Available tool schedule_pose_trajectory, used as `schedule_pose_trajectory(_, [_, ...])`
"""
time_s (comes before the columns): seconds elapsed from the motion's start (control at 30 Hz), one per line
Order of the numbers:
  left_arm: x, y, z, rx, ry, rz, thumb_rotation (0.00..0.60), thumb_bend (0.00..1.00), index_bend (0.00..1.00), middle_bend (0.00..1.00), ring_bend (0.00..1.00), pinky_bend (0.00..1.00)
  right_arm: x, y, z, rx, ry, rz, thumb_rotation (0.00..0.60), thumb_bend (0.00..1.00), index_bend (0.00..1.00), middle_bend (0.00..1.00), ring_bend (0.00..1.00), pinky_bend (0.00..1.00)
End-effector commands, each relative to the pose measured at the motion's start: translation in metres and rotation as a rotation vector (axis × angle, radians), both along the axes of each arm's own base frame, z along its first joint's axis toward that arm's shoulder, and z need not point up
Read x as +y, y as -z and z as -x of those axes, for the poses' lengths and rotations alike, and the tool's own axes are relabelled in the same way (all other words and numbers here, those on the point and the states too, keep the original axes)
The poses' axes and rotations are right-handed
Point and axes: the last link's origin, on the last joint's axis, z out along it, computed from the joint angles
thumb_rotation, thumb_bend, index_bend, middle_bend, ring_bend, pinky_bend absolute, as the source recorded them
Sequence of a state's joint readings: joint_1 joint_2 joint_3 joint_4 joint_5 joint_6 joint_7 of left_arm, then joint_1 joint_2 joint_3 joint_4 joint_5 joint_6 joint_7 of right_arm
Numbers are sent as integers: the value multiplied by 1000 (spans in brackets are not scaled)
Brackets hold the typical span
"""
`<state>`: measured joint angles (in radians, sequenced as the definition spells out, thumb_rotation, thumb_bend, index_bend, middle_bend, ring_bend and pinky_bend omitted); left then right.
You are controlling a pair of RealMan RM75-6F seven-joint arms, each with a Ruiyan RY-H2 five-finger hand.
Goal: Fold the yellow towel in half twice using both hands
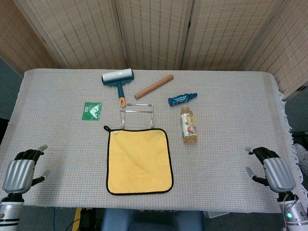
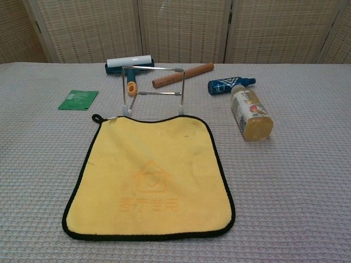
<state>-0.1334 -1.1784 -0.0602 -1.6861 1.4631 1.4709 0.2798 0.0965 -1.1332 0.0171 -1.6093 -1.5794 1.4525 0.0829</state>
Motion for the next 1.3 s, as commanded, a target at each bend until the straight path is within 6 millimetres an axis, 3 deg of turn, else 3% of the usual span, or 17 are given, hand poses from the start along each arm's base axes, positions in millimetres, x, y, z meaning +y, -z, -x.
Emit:
schedule_pose_trajectory(0.03, [0, 0, 0, -1, 1, 0, 600, 260, 228, 382, 301, 330, 0, 0, 0, -1, -3, 3, 600, 340, 256, 365, 280, 303])
schedule_pose_trajectory(0.4, [-1, -2, -1, -4, 19, 0, 600, 260, 233, 382, 301, 330, -1, -10, 0, 9, -16, 55, 600, 340, 256, 365, 281, 303])
schedule_pose_trajectory(0.7, [0, 0, -7, 7, 133, 90, 600, 260, 274, 383, 338, 348, -12, -22, -13, 40, -78, 86, 600, 343, 256, 366, 281, 303])
schedule_pose_trajectory(0.77, [1, 3, -9, 14, 167, 133, 600, 260, 292, 400, 364, 400, -13, -20, -15, 43, -84, 71, 600, 344, 256, 365, 281, 303])
schedule_pose_trajectory(0.97, [7, 16, -17, 22, 306, 274, 600, 260, 376, 616, 604, 756, -16, -16, -21, 41, -116, 49, 600, 345, 256, 366, 283, 320])
schedule_pose_trajectory(1.2, [13, 36, -27, 30, 439, 379, 600, 260, 426, 786, 742, 874, -17, -12, -24, 39, -134, 28, 600, 344, 257, 380, 316, 332])
schedule_pose_trajectory(1.3, [15, 56, -34, 64, 518, 469, 600, 260, 434, 828, 781, 897, -18, -9, -26, 48, -145, 6, 600, 344, 256, 383, 321, 345])
